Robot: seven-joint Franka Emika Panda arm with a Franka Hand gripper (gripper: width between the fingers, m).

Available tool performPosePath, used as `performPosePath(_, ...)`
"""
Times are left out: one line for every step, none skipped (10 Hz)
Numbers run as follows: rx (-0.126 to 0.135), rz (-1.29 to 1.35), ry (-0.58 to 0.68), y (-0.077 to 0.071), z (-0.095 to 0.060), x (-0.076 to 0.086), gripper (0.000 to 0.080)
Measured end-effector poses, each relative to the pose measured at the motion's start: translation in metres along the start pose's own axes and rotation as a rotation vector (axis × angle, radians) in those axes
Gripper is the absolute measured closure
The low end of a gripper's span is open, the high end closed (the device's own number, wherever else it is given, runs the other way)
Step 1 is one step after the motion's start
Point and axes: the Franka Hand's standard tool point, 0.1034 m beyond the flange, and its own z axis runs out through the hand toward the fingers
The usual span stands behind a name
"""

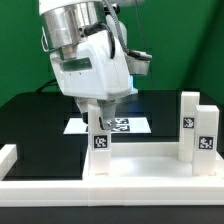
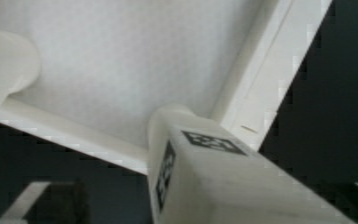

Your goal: Assemble desk

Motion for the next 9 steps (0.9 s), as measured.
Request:
performPosePath(0.000,0.000,0.000,0.0000,0.0000,0.0000,0.0153)
performPosePath(0.000,0.000,0.000,0.0000,0.0000,0.0000,0.0153)
performPosePath(0.000,0.000,0.000,0.0000,0.0000,0.0000,0.0153)
performPosePath(0.000,0.000,0.000,0.0000,0.0000,0.0000,0.0151)
performPosePath(0.000,0.000,0.000,0.0000,0.0000,0.0000,0.0151)
performPosePath(0.000,0.000,0.000,0.0000,0.0000,0.0000,0.0151)
performPosePath(0.000,0.000,0.000,0.0000,0.0000,0.0000,0.0151)
performPosePath(-0.001,-0.193,-0.003,0.0007,0.0005,0.0001,0.0151)
performPosePath(-0.001,-0.189,-0.003,0.0007,0.0005,0.0000,0.0151)
